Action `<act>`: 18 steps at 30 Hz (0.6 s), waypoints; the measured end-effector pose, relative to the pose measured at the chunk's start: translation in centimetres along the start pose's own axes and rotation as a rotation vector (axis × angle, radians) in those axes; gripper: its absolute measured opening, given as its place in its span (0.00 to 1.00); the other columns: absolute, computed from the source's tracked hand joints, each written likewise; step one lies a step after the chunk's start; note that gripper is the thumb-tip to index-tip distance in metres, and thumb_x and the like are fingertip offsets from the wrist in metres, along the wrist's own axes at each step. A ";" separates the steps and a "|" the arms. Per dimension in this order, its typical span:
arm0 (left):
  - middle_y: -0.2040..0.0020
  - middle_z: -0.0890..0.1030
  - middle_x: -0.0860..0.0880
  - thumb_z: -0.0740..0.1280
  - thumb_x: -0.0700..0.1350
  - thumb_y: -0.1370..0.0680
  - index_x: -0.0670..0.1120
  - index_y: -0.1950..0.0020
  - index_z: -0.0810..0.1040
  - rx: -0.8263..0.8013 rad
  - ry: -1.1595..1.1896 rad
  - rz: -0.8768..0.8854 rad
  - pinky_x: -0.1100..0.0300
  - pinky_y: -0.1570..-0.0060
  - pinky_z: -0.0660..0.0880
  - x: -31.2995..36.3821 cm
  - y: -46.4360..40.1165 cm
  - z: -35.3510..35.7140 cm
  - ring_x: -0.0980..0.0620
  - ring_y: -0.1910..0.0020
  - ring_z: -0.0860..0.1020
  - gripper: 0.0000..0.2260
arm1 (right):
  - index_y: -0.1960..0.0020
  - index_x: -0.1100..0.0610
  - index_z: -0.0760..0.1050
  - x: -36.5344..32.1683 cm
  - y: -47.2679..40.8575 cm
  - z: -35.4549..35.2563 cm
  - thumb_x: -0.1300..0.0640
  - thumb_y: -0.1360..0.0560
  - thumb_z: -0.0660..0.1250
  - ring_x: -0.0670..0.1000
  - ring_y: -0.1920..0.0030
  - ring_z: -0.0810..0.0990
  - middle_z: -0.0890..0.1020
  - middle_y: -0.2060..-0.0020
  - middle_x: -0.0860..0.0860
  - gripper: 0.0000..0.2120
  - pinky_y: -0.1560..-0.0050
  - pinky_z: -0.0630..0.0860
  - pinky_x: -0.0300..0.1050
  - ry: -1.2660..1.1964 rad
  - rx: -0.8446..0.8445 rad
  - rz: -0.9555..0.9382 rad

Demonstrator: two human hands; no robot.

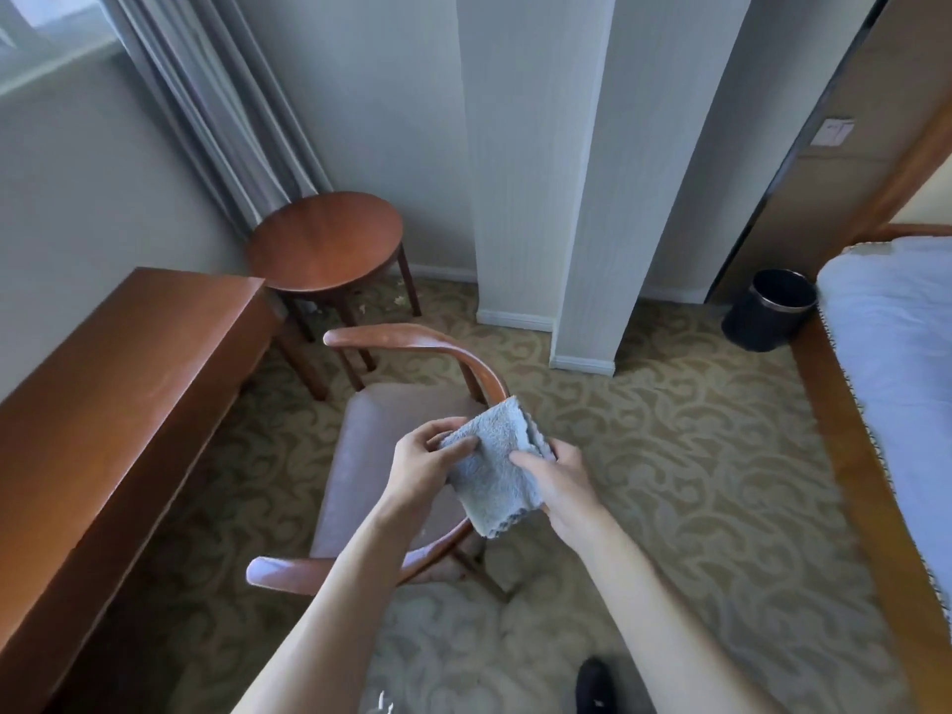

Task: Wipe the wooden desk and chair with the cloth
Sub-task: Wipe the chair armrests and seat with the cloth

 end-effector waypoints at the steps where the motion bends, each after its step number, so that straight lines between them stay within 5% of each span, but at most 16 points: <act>1: 0.52 0.89 0.47 0.75 0.38 0.24 0.49 0.50 0.87 0.026 -0.008 0.019 0.56 0.55 0.77 0.4 -0.5 0.8 0.51 0.55 0.84 0.07 | 0.48 0.60 0.82 -0.7 -1.1 -0.5 0.60 0.33 0.74 0.61 0.46 0.86 0.87 0.50 0.59 0.13 0.40 0.81 0.62 0.035 -0.009 -0.003; 5: 0.53 0.88 0.48 0.72 0.35 0.24 0.48 0.49 0.87 0.164 0.011 0.073 0.62 0.55 0.79 0.8 -1.5 1.9 0.54 0.55 0.84 0.09 | 0.59 0.54 0.83 -3.2 -4.6 -0.4 0.63 0.31 0.73 0.54 0.56 0.84 0.87 0.58 0.54 0.05 0.53 0.79 0.50 0.187 -0.084 -0.069; 7: 0.53 0.89 0.49 0.71 0.36 0.24 0.50 0.50 0.87 0.210 0.014 0.074 0.58 0.52 0.79 0.3 -2.0 1.4 0.54 0.54 0.84 0.10 | 0.61 0.52 0.83 -4.0 -6.1 0.8 0.60 0.34 0.72 0.51 0.62 0.80 0.83 0.64 0.49 0.04 0.58 0.75 0.46 0.286 -0.134 -0.125; 13: 0.54 0.88 0.49 0.71 0.38 0.24 0.51 0.50 0.86 0.327 -0.008 0.021 0.58 0.53 0.79 -2.5 -5.1 -1.2 0.55 0.55 0.84 0.09 | 0.55 0.66 0.81 -3.9 -9.7 4.8 0.68 0.29 0.69 0.48 0.63 0.72 0.77 0.65 0.53 0.04 0.65 0.68 0.41 0.454 -0.234 -0.299; 18: 0.52 0.88 0.51 0.73 0.41 0.26 0.49 0.52 0.85 0.437 -0.132 -0.055 0.60 0.51 0.80 -7.5 -6.8 -4.3 0.53 0.49 0.85 0.05 | 0.50 0.55 0.84 -2.3 -11.4 8.3 0.68 0.30 0.66 0.47 0.57 0.81 0.84 0.59 0.46 0.14 0.54 0.76 0.40 0.701 -0.339 -0.619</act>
Point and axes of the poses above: each hand's wrist, its own y-axis away from the middle knuckle, its own z-axis out of the palm, x = y × z, the point moved 7 cm from there along -y, towards the middle knuckle
